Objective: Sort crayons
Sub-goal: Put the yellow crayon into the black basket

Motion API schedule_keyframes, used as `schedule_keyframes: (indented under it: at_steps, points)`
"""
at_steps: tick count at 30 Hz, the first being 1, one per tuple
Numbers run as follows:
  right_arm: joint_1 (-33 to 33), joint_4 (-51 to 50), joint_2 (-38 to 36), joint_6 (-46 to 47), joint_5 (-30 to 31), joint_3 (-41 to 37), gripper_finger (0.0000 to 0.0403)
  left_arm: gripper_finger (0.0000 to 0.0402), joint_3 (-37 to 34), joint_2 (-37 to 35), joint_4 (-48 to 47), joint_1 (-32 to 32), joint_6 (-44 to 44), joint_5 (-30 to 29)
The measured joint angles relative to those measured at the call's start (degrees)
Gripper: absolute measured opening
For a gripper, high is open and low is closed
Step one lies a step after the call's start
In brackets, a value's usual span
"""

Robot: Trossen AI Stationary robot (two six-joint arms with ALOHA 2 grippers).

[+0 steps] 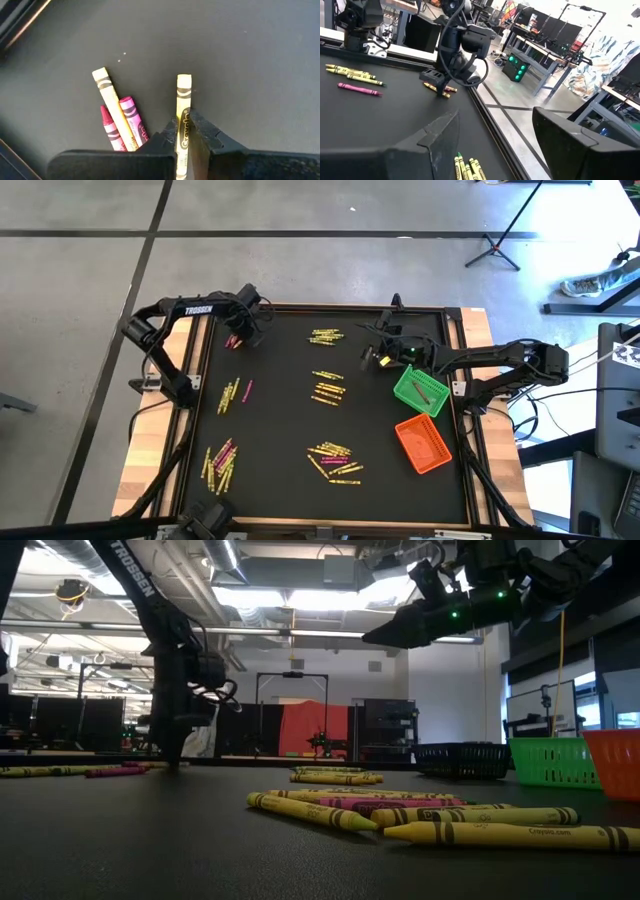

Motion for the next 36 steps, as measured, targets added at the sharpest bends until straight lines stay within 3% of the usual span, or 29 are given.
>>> schedule_keyframes:
  at_steps: [9,14,18,24,28,36]
  points:
    - [0.0,1.0,0.0,1.4,-0.1,0.0,0.0252,0.0008,-0.1,-8.4,0.5,-6.0,5.3,2.2]
    - [0.0,0.2,0.0,1.6,-0.1,0.0,0.026,0.0008,-0.2,-13.3,5.9,-11.8,9.3,3.1]
    - [0.1,-0.1,0.0,1.6,-0.5,0.0,0.0261,0.0008,-2.2,-15.9,16.5,-16.3,12.1,10.0]
    - [0.1,0.3,0.0,1.6,-6.3,0.0,0.0261,0.0008,-7.4,-17.0,38.6,-22.3,14.0,18.9]
    - [0.1,0.7,0.0,1.8,-10.5,0.0,0.0261,0.0008,-10.0,-16.8,50.4,-26.0,15.4,21.1]
    - [0.0,3.2,1.2,3.3,-13.7,0.0,0.0229,0.0008,-10.3,-16.8,62.0,-33.0,16.9,21.7]
